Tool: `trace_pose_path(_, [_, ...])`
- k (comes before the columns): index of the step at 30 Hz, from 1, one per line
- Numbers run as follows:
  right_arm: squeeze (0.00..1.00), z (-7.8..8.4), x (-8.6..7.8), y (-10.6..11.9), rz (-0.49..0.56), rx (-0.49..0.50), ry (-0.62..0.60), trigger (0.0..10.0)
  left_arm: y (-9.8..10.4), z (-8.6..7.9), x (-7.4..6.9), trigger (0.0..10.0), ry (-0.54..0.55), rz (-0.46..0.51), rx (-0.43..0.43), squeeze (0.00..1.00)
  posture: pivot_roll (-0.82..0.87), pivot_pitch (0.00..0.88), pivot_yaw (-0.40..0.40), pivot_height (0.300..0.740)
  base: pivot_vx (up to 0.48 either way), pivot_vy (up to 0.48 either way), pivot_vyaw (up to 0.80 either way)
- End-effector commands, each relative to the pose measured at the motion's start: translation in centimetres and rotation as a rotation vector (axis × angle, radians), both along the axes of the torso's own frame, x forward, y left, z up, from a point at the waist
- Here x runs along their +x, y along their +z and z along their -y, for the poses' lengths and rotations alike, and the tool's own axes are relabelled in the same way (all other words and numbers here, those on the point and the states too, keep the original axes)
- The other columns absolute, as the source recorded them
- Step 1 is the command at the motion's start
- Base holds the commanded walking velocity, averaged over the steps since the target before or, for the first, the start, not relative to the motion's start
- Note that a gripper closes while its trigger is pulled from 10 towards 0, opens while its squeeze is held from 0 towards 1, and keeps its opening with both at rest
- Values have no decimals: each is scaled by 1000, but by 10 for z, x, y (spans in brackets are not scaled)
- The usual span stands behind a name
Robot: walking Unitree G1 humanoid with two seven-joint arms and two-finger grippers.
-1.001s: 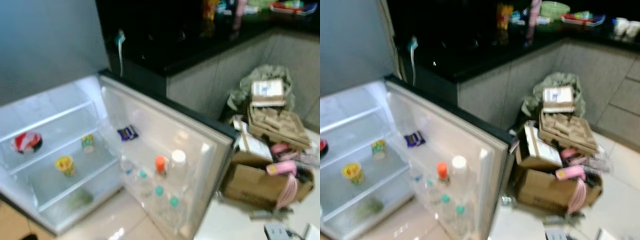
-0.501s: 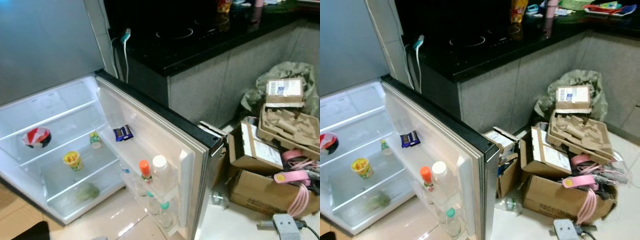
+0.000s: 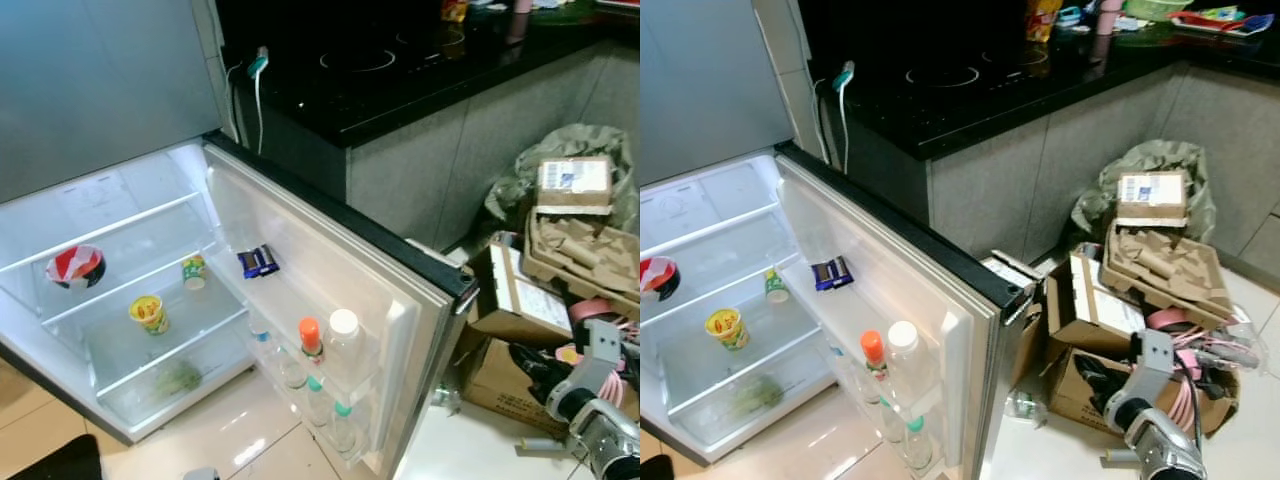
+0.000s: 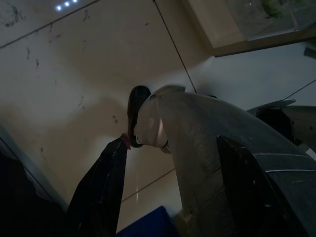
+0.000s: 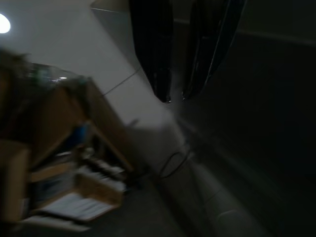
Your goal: Restocking fridge
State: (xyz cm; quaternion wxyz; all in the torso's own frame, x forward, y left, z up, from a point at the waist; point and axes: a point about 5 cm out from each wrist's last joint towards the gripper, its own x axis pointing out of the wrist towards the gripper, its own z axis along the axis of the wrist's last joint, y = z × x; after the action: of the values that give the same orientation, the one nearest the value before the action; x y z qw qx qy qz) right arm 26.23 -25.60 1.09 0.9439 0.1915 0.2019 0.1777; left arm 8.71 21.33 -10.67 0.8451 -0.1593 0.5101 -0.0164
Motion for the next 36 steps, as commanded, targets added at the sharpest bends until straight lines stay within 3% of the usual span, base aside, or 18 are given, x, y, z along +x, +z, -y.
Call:
trace_pose_path(1, [0,-7,-1,-1,-9,-5,75,10000,-3,6,-9,10000,-10,-39,-21,0,-81,0,0,740,0,0,0])
trace_pose_path(3, [0,-25,-4,-4,-16,-6,276,10000,-3,7,-9,10000,-12,-39,-22,0,-84,0,2,740,0,0,0])
trace_pose_path(6, [0,-33,-6,-3,-10,12,373,10000,-3,6,-9,10000,-13,-40,-18,0,-83,0,4,740,0,0,0])
trace_pose_path(9, [0,-54,-9,6,35,94,600,10000,-3,4,-9,10000,-13,-40,-9,0,-83,0,4,740,0,0,0])
trace_pose_path(21, [0,-102,-18,21,77,203,946,10000,-3,3,-10,10000,-13,-41,-2,0,-82,0,0,740,0,0,0])
trace_pose_path(27, [0,-105,0,15,125,56,782,10000,-3,4,-10,10000,-12,-40,-3,0,-81,0,-2,740,0,0,0])
trace_pose_path(28, [0,-102,4,11,108,8,711,10000,-3,4,-10,10000,-11,-40,-3,0,-81,0,0,740,0,0,0])
trace_pose_path(29, [0,-102,4,11,108,8,711,10000,-3,4,-10,10000,-11,-40,-3,0,-81,0,0,740,0,0,0])
trace_pose_path(31, [0,-95,3,0,44,-99,639,10000,-3,4,-10,10000,-10,-41,0,0,-78,0,-2,740,0,0,797])
trace_pose_path(36, [0,-93,-3,-8,-3,-150,635,10000,-3,4,-10,10000,-8,-42,2,0,-78,0,-2,740,0,0,790])
